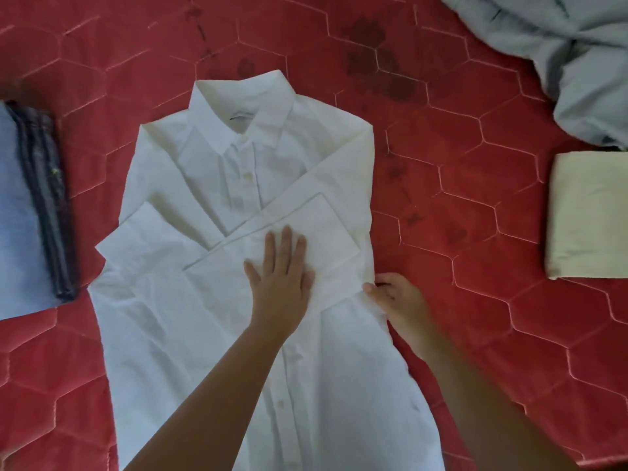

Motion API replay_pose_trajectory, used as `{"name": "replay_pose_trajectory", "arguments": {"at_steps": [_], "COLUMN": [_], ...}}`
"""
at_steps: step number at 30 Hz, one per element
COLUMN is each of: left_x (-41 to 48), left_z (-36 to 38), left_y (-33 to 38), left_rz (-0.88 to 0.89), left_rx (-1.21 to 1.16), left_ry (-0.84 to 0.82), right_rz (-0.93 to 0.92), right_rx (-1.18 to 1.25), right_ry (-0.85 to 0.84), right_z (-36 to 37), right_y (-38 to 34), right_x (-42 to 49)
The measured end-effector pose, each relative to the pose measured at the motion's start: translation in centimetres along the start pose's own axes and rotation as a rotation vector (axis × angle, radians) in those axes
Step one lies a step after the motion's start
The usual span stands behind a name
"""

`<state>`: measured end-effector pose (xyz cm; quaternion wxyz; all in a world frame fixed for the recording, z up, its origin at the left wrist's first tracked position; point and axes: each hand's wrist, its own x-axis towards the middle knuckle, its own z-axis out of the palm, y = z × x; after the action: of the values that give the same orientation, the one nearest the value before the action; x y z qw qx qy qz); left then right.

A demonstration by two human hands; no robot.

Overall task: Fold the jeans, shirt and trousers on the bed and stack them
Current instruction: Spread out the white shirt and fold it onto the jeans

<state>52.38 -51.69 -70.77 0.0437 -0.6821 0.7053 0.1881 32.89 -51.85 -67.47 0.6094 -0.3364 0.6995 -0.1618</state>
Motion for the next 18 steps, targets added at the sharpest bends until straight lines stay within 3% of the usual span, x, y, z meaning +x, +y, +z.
{"name": "replay_pose_trajectory", "arguments": {"at_steps": [5,11,12,14,16,18], "left_x": [-0.1,-0.1,-0.1,0.1,0.1,0.1], "left_z": [-0.1,0.0,0.1,0.3,0.4,0.2], "left_y": [-0.2,-0.2,-0.2,-0.2,-0.2,-0.3], "left_rz": [0.019,-0.035,-0.027,-0.023,-0.017,-0.007], "left_rx": [-0.061,-0.068,-0.031,0.021,0.033,0.025], "left_ry": [0.022,-0.002,-0.013,-0.018,-0.004,0.016], "right_rz": [-0.024,-0.517,-0.498,-0.278,-0.084,-0.060], "right_rx": [0.130,-0.284,-0.323,-0.279,-0.080,0.100], "right_ry": [0.082,0.429,0.461,0.445,0.359,0.282], "right_z": [1.8,1.1,1.0,0.5,-0.3,-1.0], "right_y": [-2.2,-4.3,-4.1,-3.6,-3.8,-5.1], "right_x": [1.6,0.0,0.0,1.1,2.7,4.1]}}
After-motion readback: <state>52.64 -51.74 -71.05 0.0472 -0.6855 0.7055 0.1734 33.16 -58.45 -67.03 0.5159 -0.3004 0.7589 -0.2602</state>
